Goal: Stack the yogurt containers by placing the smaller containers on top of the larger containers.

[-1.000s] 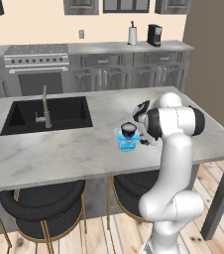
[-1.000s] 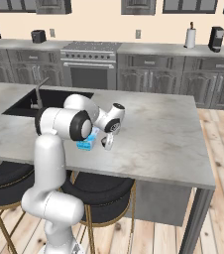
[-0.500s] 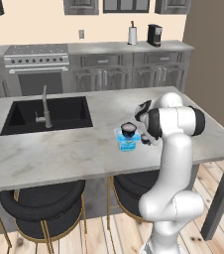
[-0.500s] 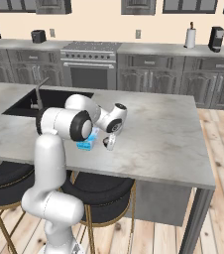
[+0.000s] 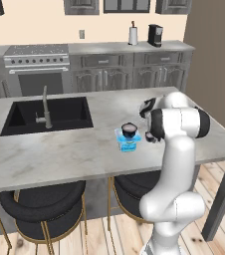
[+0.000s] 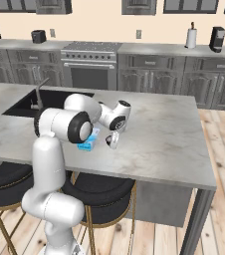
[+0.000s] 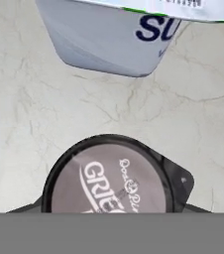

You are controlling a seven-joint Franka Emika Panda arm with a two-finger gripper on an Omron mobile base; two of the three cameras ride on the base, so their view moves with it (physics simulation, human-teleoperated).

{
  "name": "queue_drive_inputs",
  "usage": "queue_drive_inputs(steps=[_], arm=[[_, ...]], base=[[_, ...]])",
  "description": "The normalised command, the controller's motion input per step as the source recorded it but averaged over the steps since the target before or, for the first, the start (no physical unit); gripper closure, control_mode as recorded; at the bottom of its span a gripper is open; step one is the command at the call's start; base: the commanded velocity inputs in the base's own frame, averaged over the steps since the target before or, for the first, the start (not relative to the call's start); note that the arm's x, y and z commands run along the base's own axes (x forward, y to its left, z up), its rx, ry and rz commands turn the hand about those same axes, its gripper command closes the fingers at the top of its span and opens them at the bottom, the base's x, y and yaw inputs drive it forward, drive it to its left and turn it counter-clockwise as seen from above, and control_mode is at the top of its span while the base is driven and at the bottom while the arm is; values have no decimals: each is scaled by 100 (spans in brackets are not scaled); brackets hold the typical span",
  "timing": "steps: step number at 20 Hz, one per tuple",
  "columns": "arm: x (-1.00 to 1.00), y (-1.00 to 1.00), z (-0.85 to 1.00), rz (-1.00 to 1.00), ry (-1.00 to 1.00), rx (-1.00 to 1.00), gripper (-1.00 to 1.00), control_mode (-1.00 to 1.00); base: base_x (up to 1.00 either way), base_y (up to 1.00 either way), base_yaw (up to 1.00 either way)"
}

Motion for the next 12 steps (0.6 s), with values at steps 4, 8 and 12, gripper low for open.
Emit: queue_drive_inputs(steps=[4,8,12], arm=[[-20,0,39,0,0,0,100,-100],[-23,0,44,0,0,0,100,-100],[-28,0,40,0,0,0,100,-100]], base=[[0,0,0],[0,0,0],[0,0,0]])
